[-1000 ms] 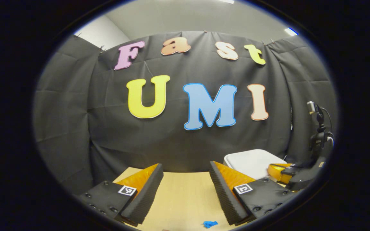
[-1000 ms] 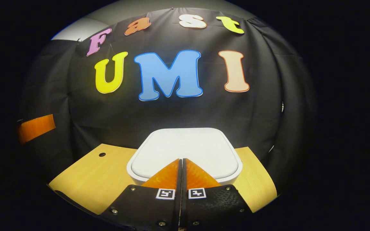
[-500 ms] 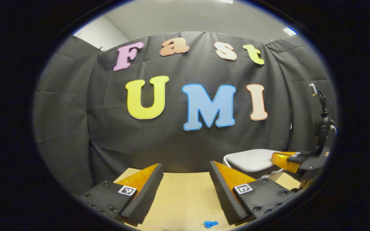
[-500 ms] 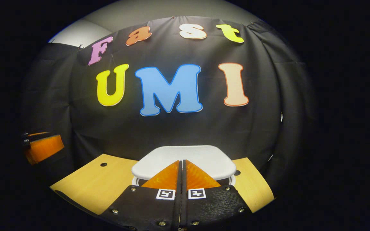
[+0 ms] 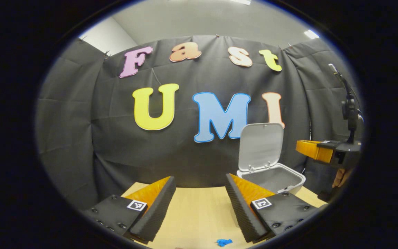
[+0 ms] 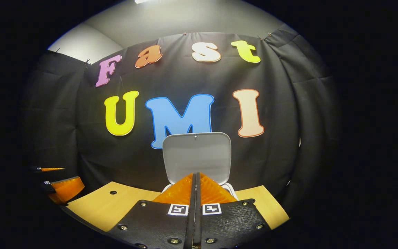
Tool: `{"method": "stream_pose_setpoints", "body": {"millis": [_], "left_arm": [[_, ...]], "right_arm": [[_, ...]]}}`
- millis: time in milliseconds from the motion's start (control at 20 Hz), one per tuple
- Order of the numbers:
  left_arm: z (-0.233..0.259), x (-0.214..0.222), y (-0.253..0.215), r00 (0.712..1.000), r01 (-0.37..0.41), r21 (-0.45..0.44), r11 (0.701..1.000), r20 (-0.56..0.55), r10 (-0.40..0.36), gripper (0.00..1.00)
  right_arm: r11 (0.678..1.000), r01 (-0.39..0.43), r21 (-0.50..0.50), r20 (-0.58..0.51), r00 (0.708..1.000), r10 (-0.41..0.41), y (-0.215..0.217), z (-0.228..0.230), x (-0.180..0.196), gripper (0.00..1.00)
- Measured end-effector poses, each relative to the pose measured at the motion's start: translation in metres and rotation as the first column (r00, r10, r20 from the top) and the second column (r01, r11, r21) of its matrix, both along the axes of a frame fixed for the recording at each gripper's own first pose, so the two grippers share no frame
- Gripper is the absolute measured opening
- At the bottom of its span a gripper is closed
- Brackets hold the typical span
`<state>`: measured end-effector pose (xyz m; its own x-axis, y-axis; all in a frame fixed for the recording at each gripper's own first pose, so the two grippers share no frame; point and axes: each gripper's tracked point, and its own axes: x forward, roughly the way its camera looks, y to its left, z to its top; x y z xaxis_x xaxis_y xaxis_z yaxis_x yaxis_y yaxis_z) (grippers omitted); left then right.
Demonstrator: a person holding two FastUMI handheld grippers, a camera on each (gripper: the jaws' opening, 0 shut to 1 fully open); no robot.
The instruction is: Press the lid of the desktop garbage bin to open it, pick up the crumpled paper on the desktop and throw it into the bin, then pick up the pop can on the desktop and drop it into the bin, and finally close the garbage bin lid.
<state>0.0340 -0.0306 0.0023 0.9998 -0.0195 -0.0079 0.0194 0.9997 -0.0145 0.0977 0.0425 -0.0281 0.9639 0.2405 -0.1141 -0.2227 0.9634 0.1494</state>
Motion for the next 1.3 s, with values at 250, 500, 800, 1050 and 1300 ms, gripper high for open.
{"method": "stream_pose_setpoints", "body": {"millis": [250,500,800,1050,1300], "left_arm": [[0.0,-0.001,0.0,1.0,0.003,-0.001,1.0,0.001,-0.003,0.95],[-0.002,0.0,-0.002,1.0,0.008,-0.006,1.0,-0.002,-0.008,0.95],[-0.011,0.005,-0.01,0.999,0.03,0.005,1.0,-0.014,-0.03,0.95],[-0.022,0.01,-0.017,0.999,0.047,-0.006,0.999,-0.027,-0.048,0.95],[-0.048,0.015,-0.024,0.996,0.064,-0.01,0.998,-0.063,-0.065,0.95]], "right_arm": [[1.0,0.006,0.002,0.009,1.0,-0.006,-0.003,0.007,-0.005,0.01],[1.0,0.0,-0.001,0.007,1.0,0.0,-0.002,0.007,-0.008,0.01],[1.0,-0.002,-0.002,0.012,1.0,0.002,-0.002,0.011,-0.011,0.01],[1.0,0.005,-0.015,0.034,0.999,-0.004,-0.006,0.02,-0.012,0.01],[1.0,0.014,-0.028,0.058,0.998,-0.013,-0.009,0.03,-0.014,0.01]]}}
